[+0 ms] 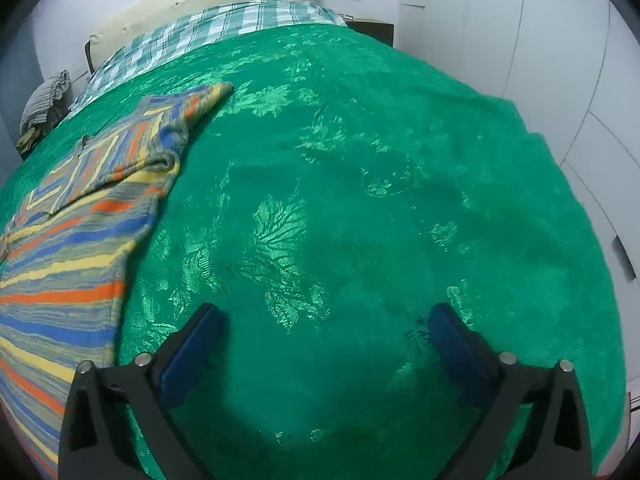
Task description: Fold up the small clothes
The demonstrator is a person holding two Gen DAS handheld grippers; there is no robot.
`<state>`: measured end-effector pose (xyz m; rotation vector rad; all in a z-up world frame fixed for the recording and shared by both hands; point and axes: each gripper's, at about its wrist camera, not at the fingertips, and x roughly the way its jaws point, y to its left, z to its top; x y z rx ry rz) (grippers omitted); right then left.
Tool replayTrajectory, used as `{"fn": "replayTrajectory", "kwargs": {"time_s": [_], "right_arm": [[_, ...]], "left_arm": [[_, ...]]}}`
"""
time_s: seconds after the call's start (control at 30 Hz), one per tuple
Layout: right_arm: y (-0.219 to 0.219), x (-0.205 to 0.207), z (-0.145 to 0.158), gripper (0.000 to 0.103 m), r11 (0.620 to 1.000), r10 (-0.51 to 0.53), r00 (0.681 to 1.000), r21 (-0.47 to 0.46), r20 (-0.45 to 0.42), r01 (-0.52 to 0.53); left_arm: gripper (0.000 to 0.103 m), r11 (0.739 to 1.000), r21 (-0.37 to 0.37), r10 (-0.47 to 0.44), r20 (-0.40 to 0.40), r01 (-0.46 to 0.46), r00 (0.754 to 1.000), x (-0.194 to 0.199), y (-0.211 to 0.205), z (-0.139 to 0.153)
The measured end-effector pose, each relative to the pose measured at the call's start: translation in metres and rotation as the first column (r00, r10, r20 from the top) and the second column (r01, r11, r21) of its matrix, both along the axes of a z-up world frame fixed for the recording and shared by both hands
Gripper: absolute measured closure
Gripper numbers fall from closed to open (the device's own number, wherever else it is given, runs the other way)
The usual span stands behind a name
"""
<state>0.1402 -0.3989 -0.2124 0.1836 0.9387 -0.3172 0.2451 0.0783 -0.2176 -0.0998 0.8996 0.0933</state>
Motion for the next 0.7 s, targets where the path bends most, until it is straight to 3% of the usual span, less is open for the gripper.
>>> {"fn": "replayTrajectory", "kwargs": {"time_s": [0.7], "right_arm": [[0.0037,-0.0049,-0.0093,0.0,1.0,0.01,0.999,-0.03,0.048,-0.009]], "left_arm": [[0.0,1.0,0.004,0.002,0.012,-0.002,1.0,-0.0031,0.0003,-0.0007]]}}
